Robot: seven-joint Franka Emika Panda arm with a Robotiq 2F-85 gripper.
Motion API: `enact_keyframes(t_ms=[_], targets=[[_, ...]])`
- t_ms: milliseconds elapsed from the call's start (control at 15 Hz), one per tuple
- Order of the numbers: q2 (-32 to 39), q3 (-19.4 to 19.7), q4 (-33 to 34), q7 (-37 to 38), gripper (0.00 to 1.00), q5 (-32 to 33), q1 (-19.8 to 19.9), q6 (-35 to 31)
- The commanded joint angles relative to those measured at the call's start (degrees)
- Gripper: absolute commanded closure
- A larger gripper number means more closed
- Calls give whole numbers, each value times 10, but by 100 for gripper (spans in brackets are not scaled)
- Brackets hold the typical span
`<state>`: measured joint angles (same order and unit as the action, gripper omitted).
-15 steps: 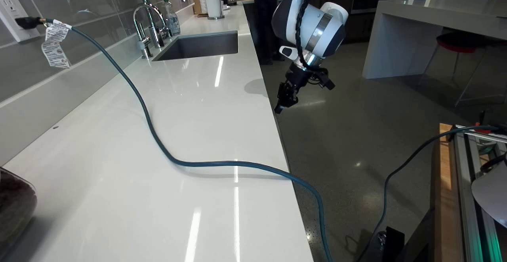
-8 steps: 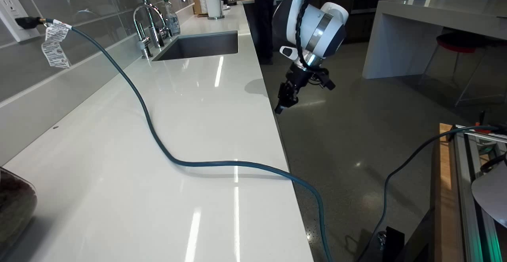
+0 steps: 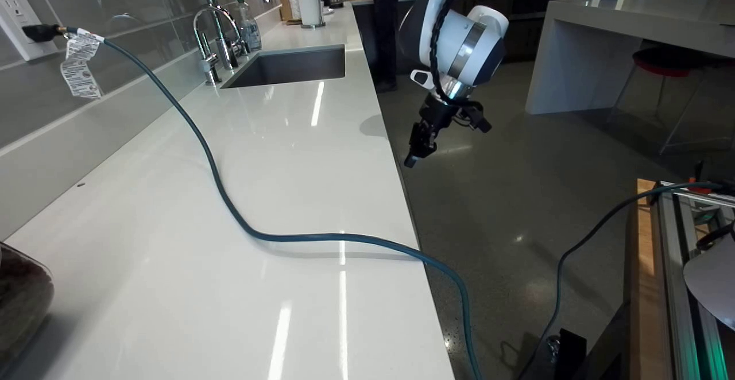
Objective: Press the button on the object
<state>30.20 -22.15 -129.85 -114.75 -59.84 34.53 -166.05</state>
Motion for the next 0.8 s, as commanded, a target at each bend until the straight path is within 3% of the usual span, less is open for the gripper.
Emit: enact_keyframes(t_ms=[0,67,133,333,733], targets=[[-21,29,-25,54,100,24,-31,-16],[-26,40,-32,72,74,35,-40,-14],[-32,51,-38,90,73,45,-50,-14],[-50,91,-57,151,53,89,-86,-11],[-83,195,-93,290,7,211,-180,0]])
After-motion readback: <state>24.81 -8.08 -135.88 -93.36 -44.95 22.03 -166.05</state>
